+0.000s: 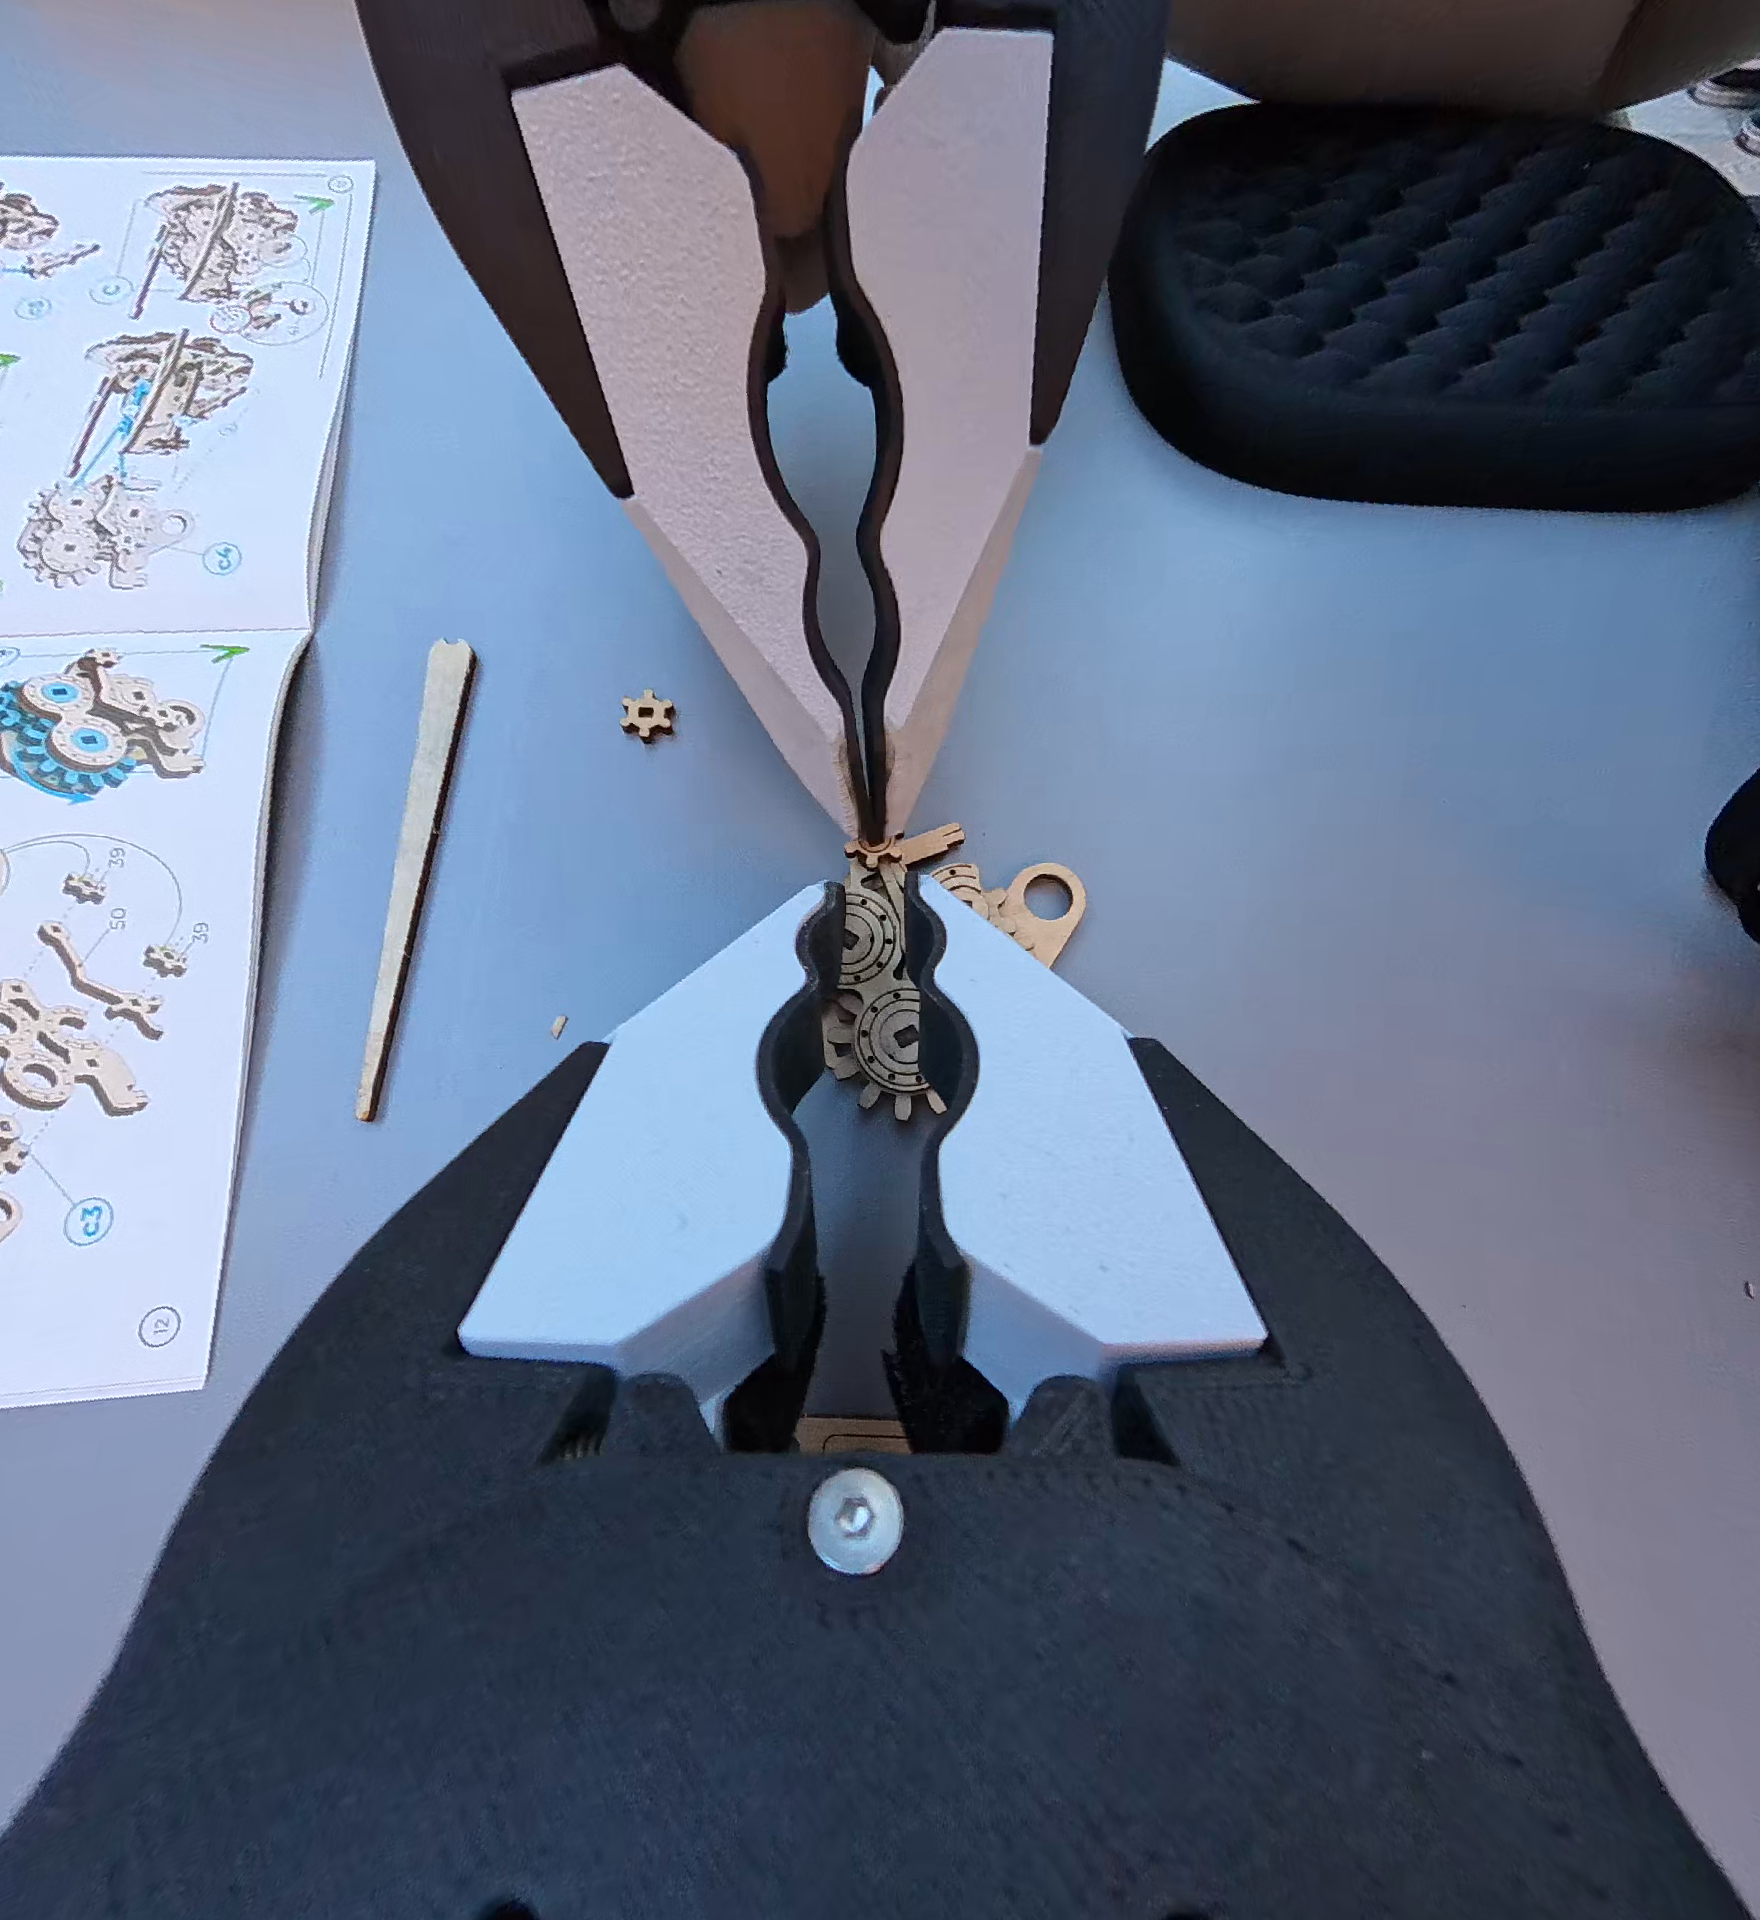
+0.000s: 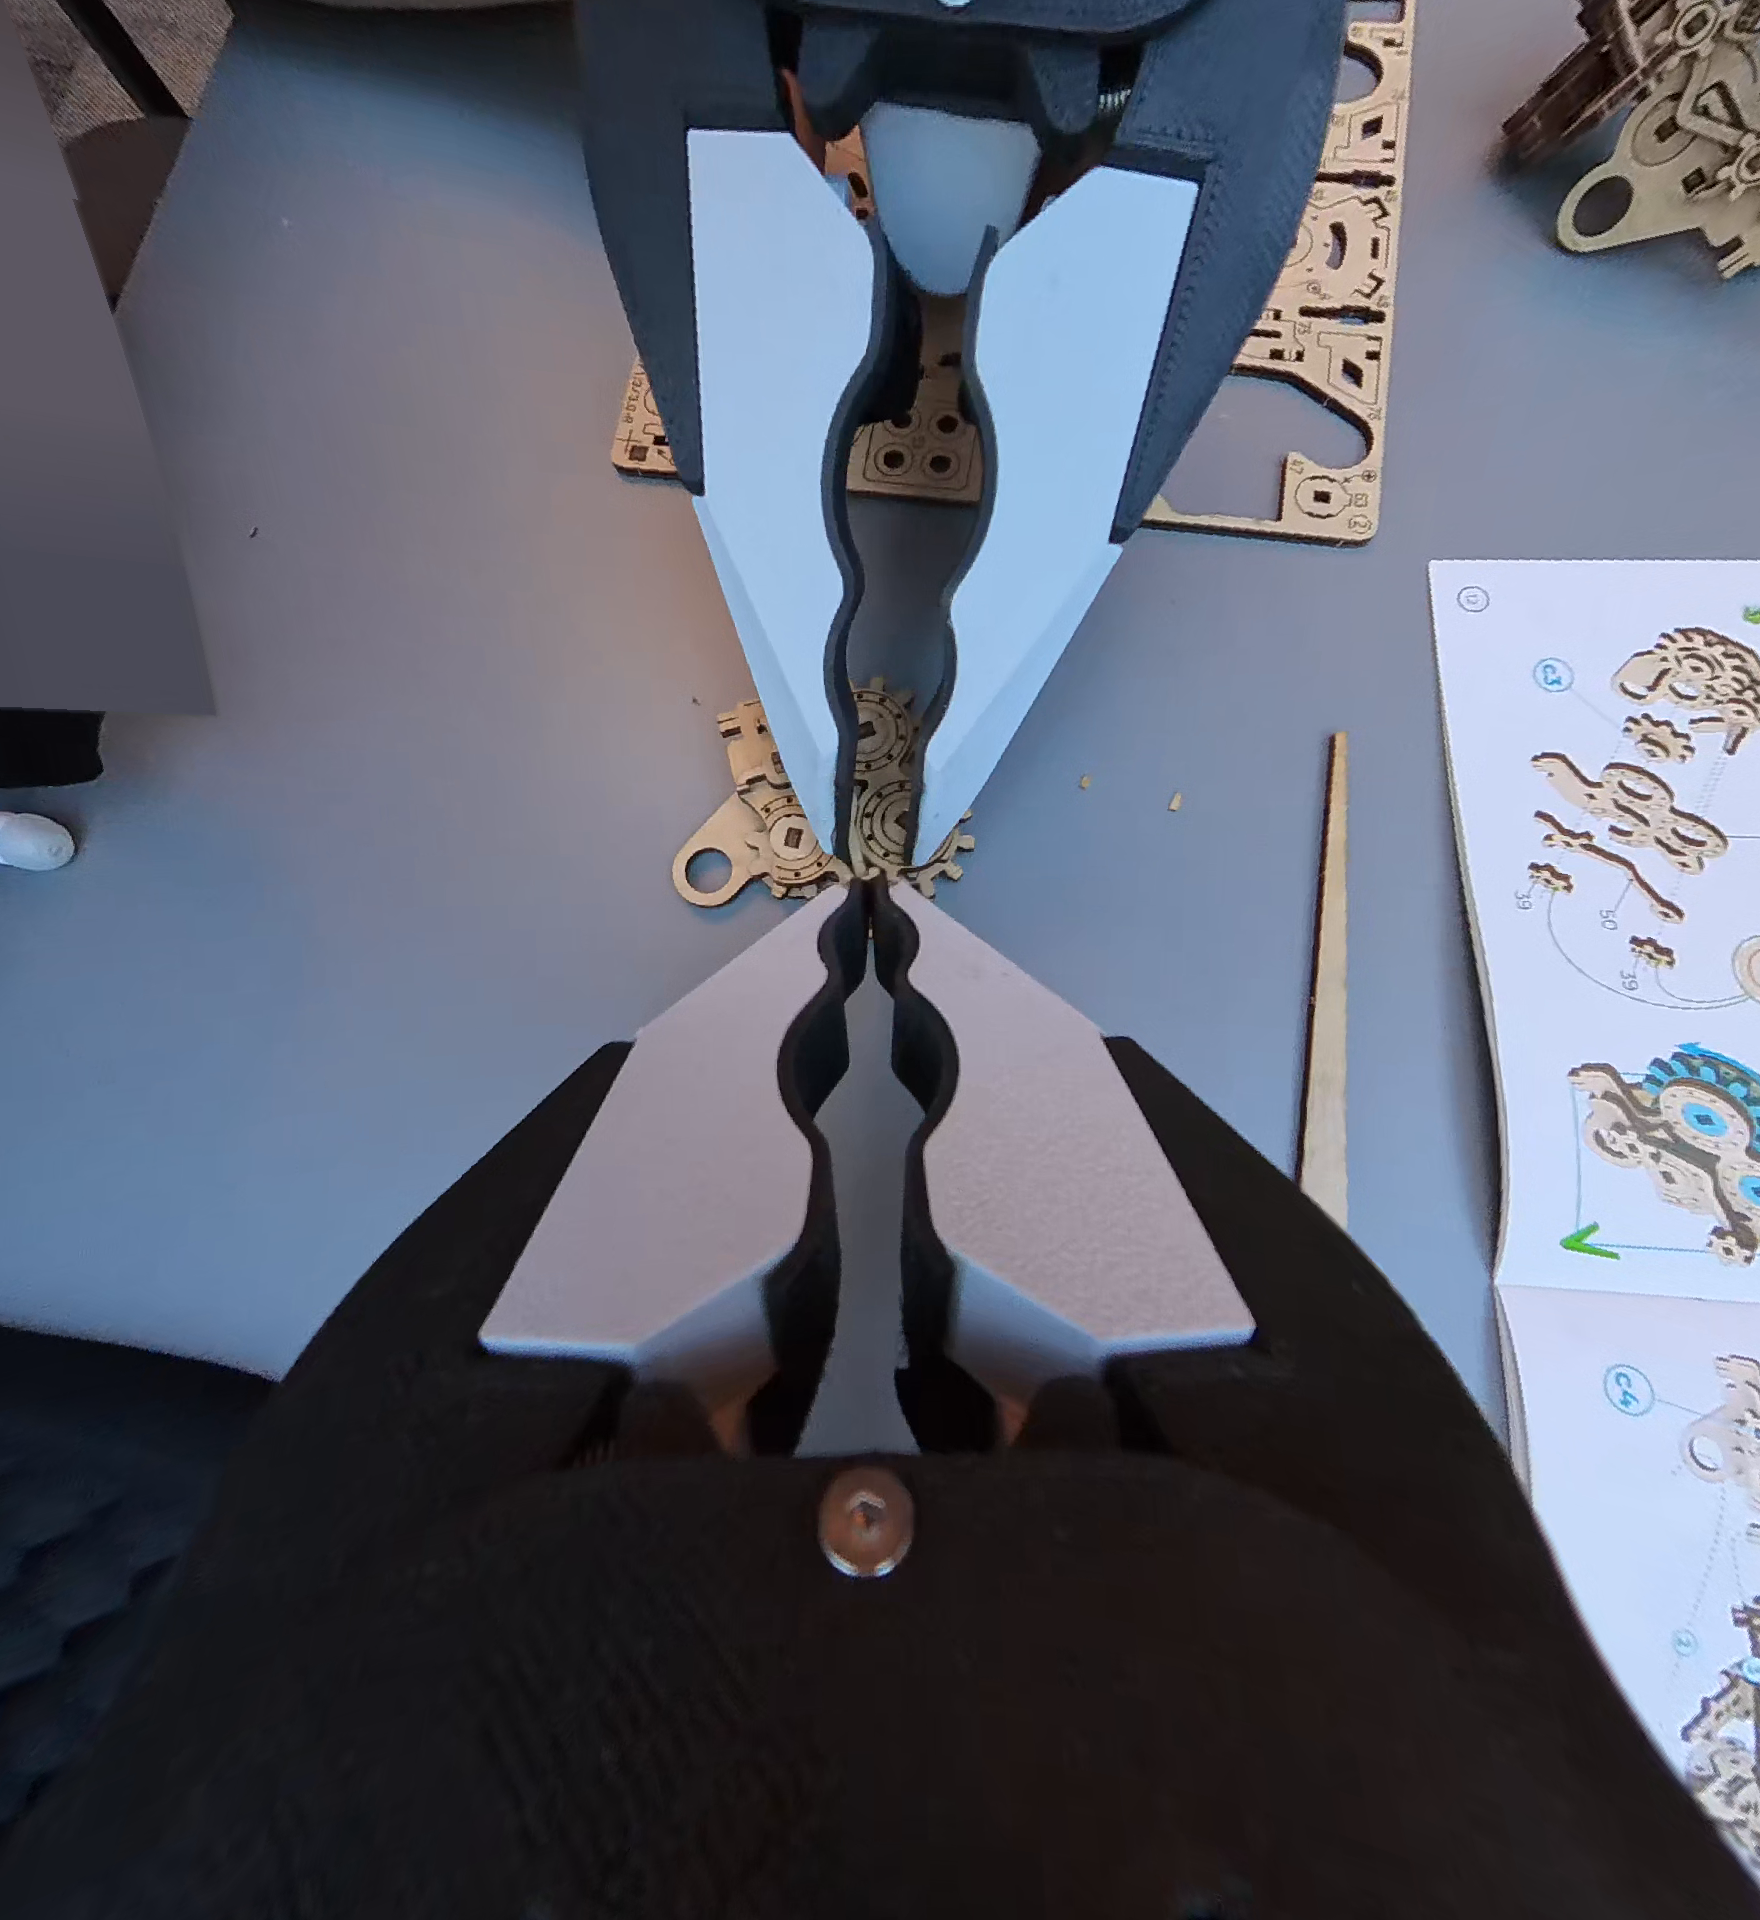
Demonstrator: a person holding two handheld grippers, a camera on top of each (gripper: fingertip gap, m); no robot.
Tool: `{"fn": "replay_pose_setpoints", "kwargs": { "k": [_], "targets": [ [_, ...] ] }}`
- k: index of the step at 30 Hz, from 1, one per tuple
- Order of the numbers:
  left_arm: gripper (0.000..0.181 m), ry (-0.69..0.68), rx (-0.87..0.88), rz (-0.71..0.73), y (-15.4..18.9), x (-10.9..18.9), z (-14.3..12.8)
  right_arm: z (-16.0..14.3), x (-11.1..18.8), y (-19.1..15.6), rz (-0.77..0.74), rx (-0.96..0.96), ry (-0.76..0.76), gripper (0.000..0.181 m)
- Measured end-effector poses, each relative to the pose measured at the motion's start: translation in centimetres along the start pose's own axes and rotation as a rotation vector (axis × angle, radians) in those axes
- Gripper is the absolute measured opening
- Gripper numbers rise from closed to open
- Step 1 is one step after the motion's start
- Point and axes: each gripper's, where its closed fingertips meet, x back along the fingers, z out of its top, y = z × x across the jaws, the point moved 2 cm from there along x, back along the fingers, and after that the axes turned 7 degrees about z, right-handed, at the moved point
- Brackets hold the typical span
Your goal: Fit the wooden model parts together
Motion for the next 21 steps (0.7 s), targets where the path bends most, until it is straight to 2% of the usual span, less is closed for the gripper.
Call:
{"fn": "replay_pose_setpoints", "kwargs": {
  "k": [4, 17, 21],
  "targets": [
    [0.008, 0.001, 0.005, -0.003, -0.01, 0.01, 0.00, 0.03, -0.06, -0.07, -0.011, 0.011, -0.034, 0.000],
    [0.008, 0.016, 0.035, -0.025, -0.05, 0.03, 0.00, 0.36, -0.26, -0.14, 0.009, 0.006, -0.333, 0.001],
    [0.008, 0.015, 0.029, -0.020, -0.02, 0.02, 0.02, 0.40, -0.29, -0.12, 0.022, -0.011, -0.354, 0.000]
  ]
}}
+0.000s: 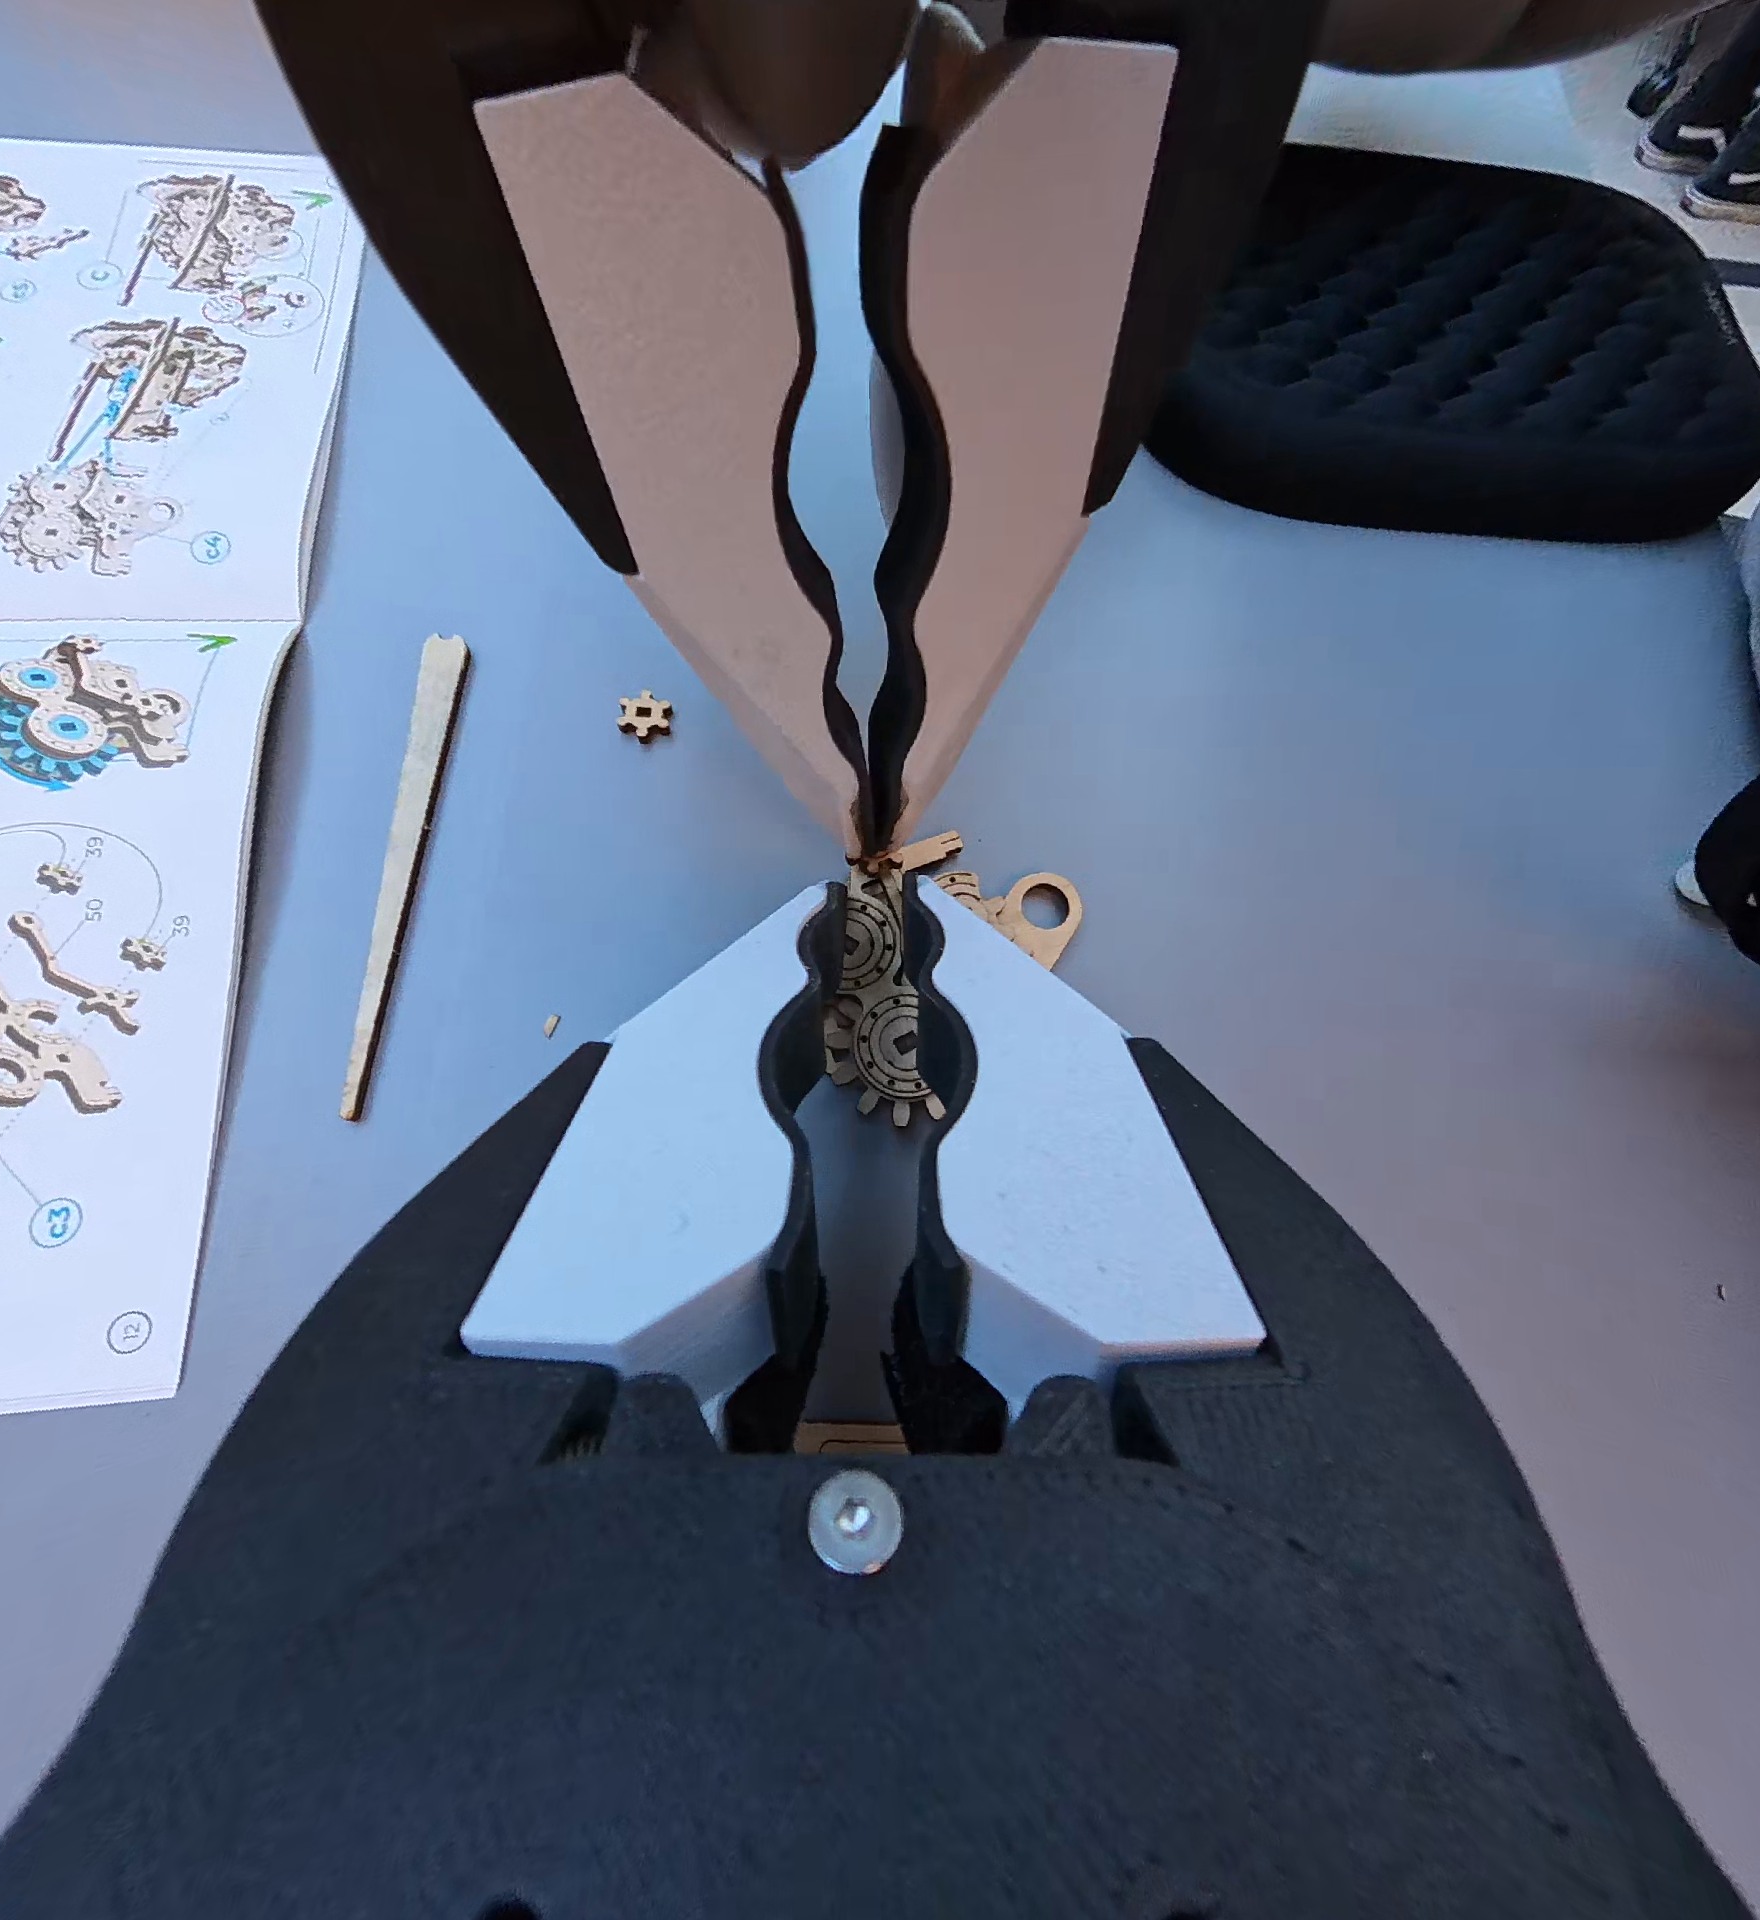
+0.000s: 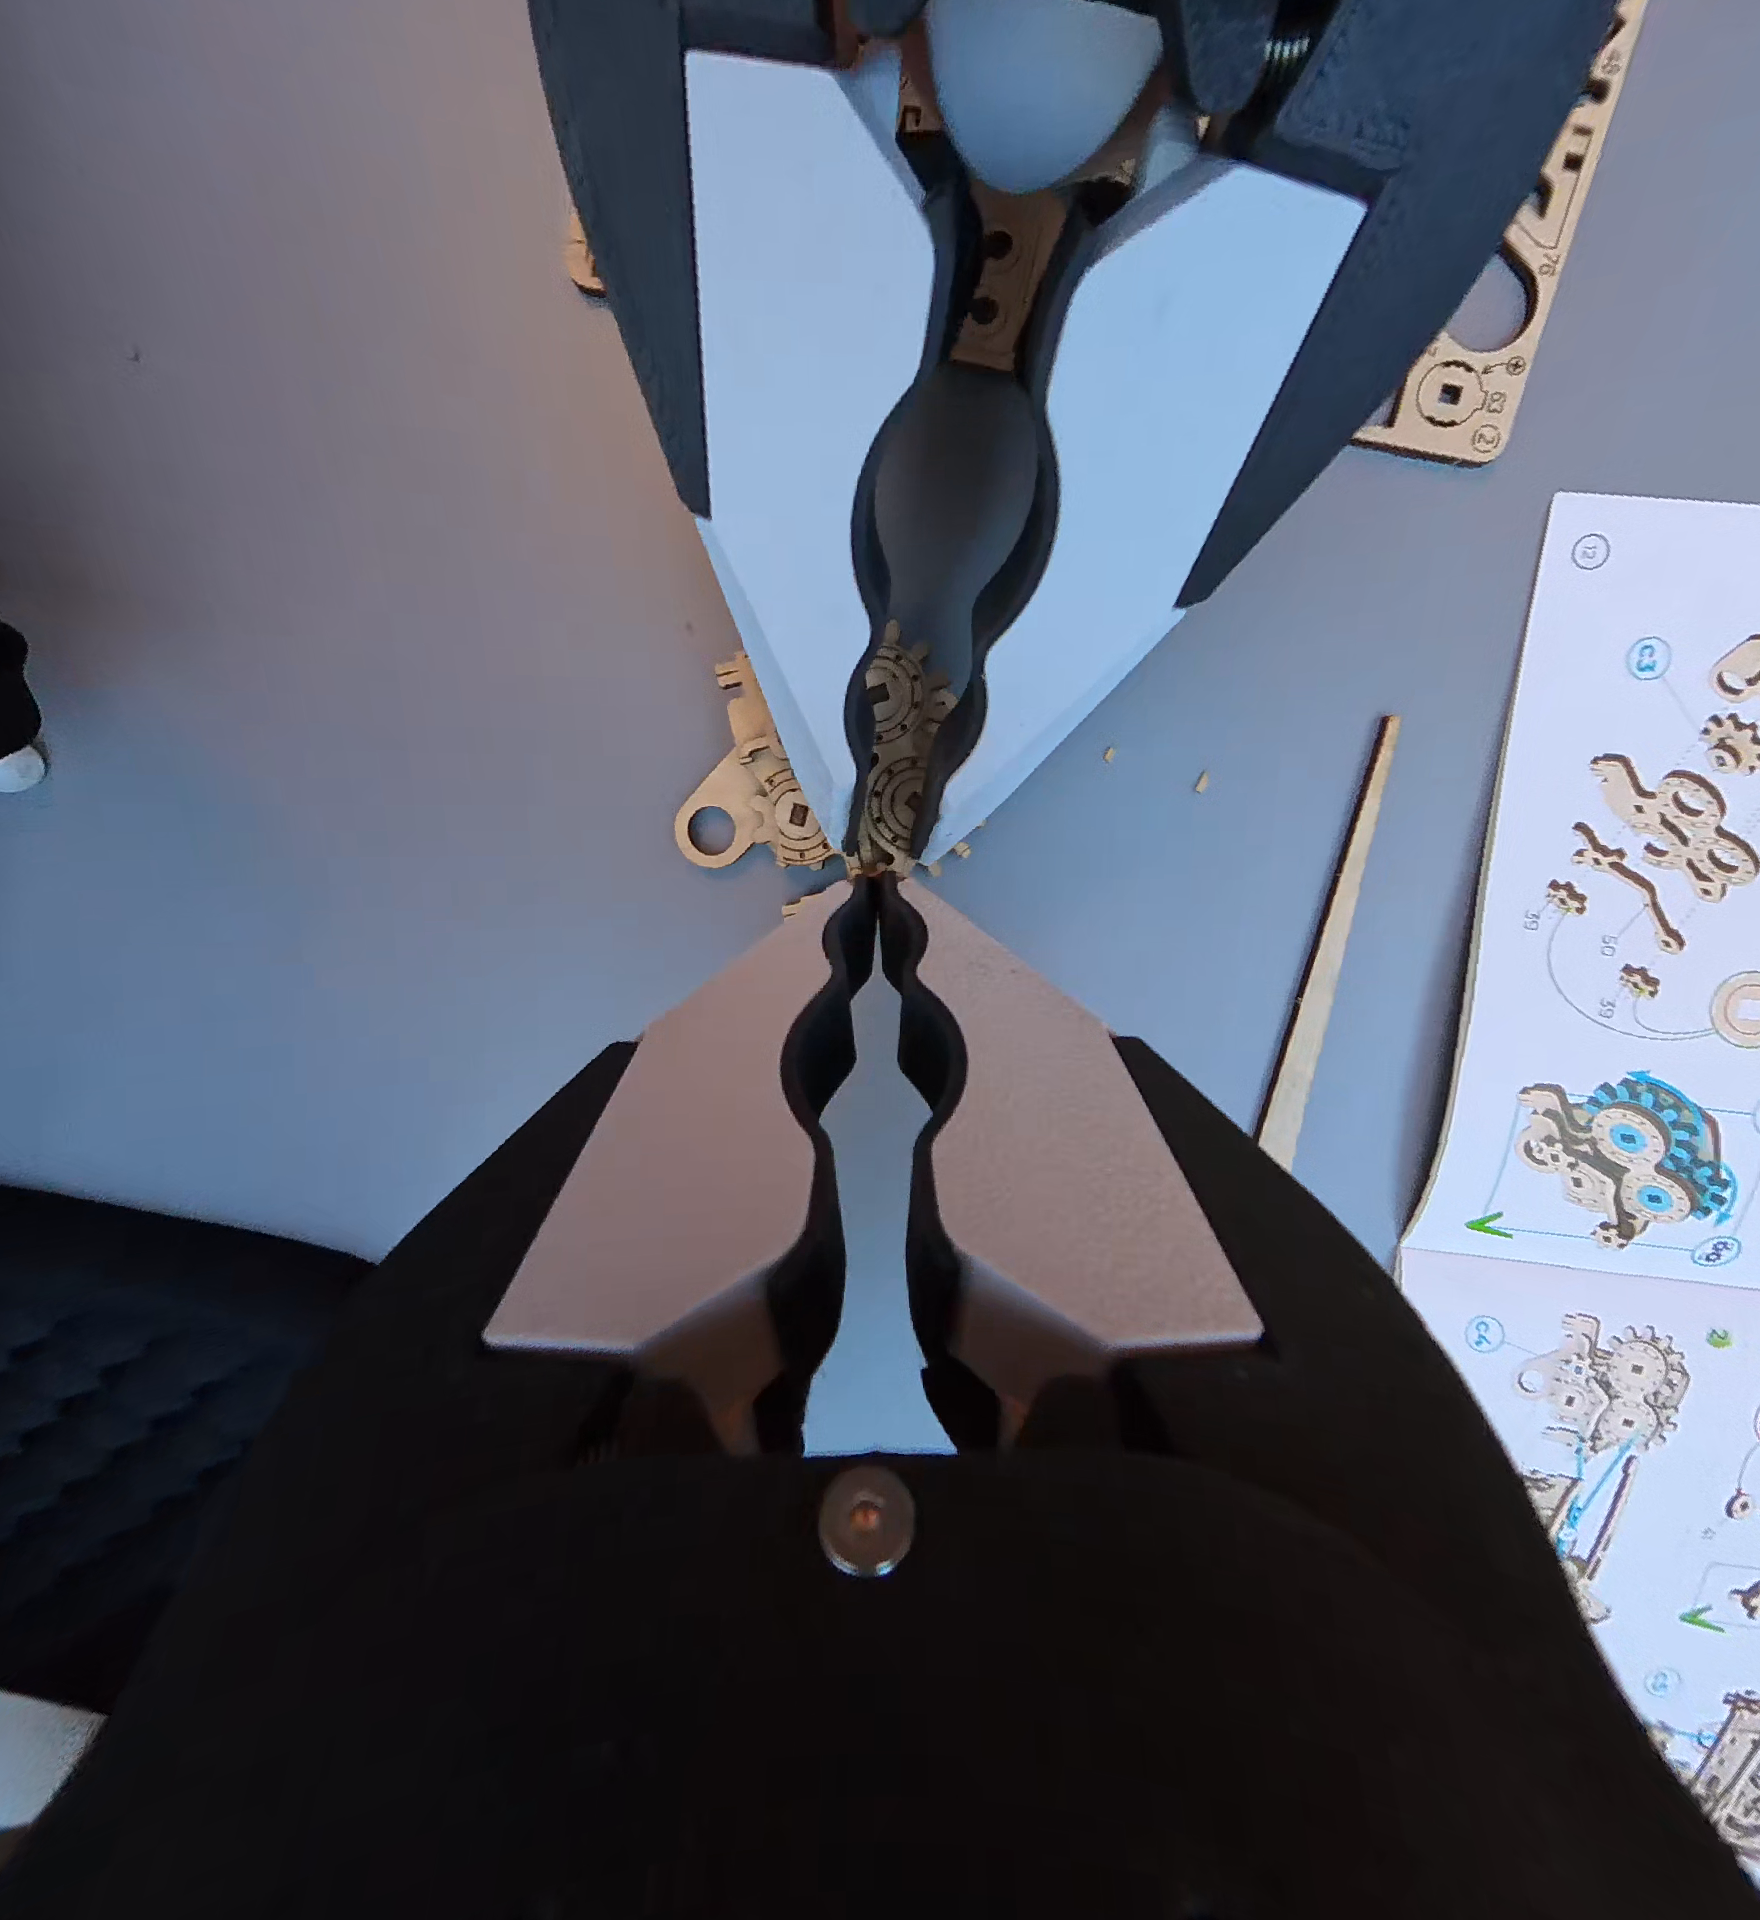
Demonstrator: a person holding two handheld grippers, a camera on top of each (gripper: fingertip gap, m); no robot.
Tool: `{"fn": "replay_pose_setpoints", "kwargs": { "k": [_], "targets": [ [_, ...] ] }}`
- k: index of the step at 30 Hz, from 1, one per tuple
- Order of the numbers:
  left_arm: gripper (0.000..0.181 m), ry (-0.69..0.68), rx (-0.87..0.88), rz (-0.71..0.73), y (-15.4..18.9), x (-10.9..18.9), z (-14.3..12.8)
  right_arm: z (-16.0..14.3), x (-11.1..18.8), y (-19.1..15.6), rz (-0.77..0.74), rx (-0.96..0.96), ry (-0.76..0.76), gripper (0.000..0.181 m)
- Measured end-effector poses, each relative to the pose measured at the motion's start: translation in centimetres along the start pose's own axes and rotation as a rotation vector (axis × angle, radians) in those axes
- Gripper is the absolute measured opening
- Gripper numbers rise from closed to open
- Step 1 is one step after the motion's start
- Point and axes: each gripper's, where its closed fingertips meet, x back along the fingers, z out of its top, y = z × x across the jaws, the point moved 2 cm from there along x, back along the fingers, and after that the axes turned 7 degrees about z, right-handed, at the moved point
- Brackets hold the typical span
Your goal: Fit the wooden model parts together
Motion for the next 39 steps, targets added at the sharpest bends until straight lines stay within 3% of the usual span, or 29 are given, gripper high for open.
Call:
{"fn": "replay_pose_setpoints", "kwargs": {
  "k": [17, 21, 27, 34, 39],
  "targets": [
    [0.007, 0.002, 0.021, -0.003, 0.1, -0.2, 0.1, 0.2, -0.1, -0.2, -0.124, -0.003, -0.050, 0.000],
    [0.007, 0.008, 0.020, -0.001, 0.0, -0.2, 0.1, -0.2, 0.3, 0.1, -0.118, -0.023, 0.053, 0.000],
    [0.010, 0.006, 0.013, -0.002, -0.1, 0.1, 0.0, 0.0, 2.6, 0.5, -0.139, 0.027, 0.330, 0.000],
    [0.009, -0.012, -0.018, 0.037, -0.2, 0.1, 0.2, -0.6, 0.3, 0.3, -0.059, 0.024, 0.286, 0.000],
    [0.002, -0.005, 0.001, 0.039, -0.1, 0.3, 0.6, -0.5, 0.6, 0.3, -0.039, -0.003, 0.312, 0.000]
  ]
}}
